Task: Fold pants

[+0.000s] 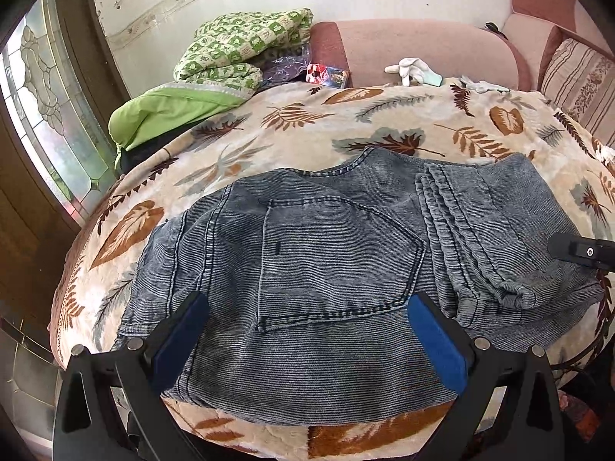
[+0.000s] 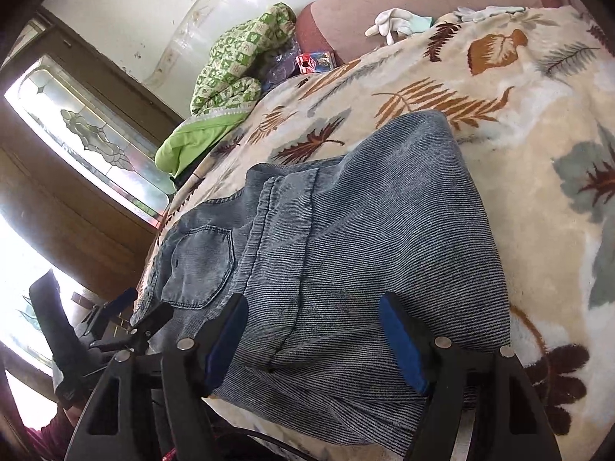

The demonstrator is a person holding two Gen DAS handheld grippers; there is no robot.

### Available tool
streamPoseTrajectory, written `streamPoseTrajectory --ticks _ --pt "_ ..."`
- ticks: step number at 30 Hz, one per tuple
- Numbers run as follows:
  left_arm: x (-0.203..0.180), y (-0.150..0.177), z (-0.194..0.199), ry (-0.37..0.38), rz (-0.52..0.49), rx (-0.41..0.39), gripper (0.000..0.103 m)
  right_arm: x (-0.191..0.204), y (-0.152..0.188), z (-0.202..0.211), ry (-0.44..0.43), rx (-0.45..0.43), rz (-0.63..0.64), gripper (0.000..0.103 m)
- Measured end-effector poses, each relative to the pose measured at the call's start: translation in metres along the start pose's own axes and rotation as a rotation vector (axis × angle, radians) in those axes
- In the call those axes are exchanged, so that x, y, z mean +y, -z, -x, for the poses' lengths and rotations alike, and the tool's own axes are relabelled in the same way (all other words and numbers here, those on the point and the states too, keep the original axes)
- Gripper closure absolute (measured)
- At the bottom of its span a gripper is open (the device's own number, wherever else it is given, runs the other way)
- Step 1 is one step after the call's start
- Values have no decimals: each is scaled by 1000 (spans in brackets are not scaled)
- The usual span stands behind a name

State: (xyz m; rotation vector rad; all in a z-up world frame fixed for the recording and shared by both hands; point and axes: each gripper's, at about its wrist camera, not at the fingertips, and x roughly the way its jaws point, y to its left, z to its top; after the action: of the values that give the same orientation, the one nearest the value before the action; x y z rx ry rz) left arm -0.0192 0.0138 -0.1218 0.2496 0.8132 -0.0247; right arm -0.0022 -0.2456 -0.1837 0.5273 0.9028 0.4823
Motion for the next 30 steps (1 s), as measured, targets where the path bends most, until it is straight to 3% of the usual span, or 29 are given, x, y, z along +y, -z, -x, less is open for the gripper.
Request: streamPoseTrajectory --ticks 7,15,17,20,23,27,30 --pt "17 3 7 0 37 -17 0 5 4 1 16 -22 25 28" --pt "47 10 15 -4 83 -55 0 21 9 -1 111 -36 91 28" --pt "62 10 16 -17 108 -65 0 23 5 2 128 -17 59 28" --pt "91 11 18 -55 155 -81 0 30 -6 13 77 -12 6 28" --pt "118 12 17 -113 195 -91 0 55 -16 25 99 -66 79 28" --pt "140 19 5 -157 215 -51 0 79 -19 14 134 -48 118 28" --pt "137 21 -16 -129 181 36 0 86 -8 -7 196 1 130 28"
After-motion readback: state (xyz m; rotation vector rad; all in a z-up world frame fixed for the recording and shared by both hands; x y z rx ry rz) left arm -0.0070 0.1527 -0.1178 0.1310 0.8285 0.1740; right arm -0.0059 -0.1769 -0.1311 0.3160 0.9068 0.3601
